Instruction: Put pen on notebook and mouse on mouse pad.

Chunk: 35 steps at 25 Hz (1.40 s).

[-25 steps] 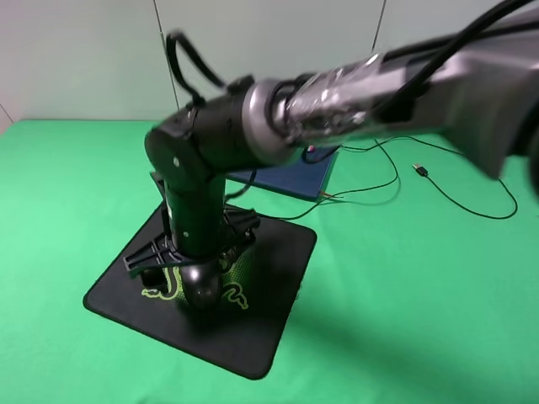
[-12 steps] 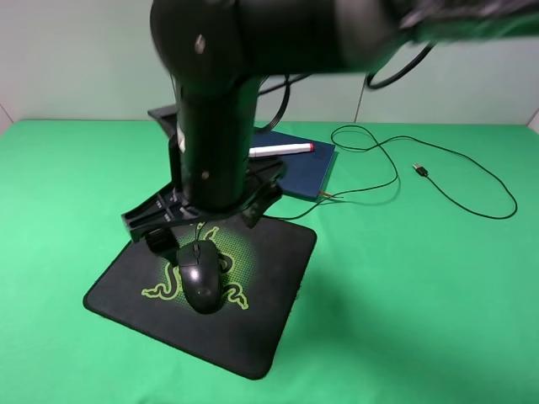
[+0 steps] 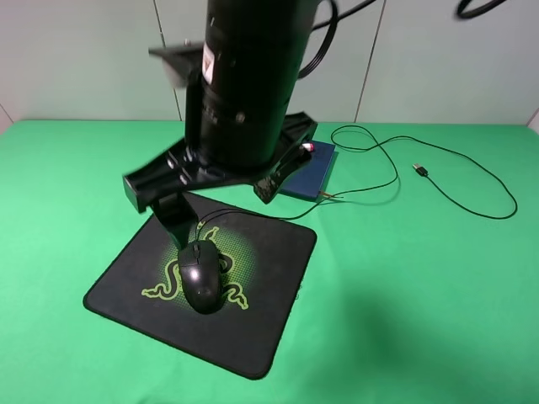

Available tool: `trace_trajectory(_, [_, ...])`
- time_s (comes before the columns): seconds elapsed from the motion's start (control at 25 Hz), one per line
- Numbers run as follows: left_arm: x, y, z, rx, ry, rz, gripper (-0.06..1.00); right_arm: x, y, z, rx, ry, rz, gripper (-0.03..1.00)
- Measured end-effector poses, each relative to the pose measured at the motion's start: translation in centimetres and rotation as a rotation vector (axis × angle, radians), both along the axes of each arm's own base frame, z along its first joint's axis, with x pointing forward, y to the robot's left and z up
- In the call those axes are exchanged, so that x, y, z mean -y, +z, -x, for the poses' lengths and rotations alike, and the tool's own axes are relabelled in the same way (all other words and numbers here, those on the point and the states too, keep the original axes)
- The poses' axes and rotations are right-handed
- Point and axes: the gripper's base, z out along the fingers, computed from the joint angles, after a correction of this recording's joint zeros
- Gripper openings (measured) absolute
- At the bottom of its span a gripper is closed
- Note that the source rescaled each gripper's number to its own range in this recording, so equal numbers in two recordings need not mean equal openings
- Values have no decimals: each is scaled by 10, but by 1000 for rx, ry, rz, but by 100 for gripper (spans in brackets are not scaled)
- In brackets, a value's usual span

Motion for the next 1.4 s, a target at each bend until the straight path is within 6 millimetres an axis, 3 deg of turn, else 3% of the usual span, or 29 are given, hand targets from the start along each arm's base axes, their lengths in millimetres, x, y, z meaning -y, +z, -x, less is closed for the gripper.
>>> trace_trajectory(0.12, [0, 0, 0, 0, 0, 0, 100, 10, 11, 11, -7, 16, -32, 100])
trace_trajectory(0.32, [0, 0, 0, 0, 0, 0, 100, 34, 13, 41, -25, 66, -22, 100])
trace_trajectory(0.76, [0, 0, 0, 0, 0, 0, 100, 119, 15, 88, -6, 75, -37, 100])
trace_trajectory(1.2, [0, 0, 0, 0, 0, 0, 100, 212, 37, 122, 283, 93, -157, 100])
trace_trajectory(1.4, [0, 0, 0, 0, 0, 0, 100, 243, 42, 135, 376, 79, -235, 100])
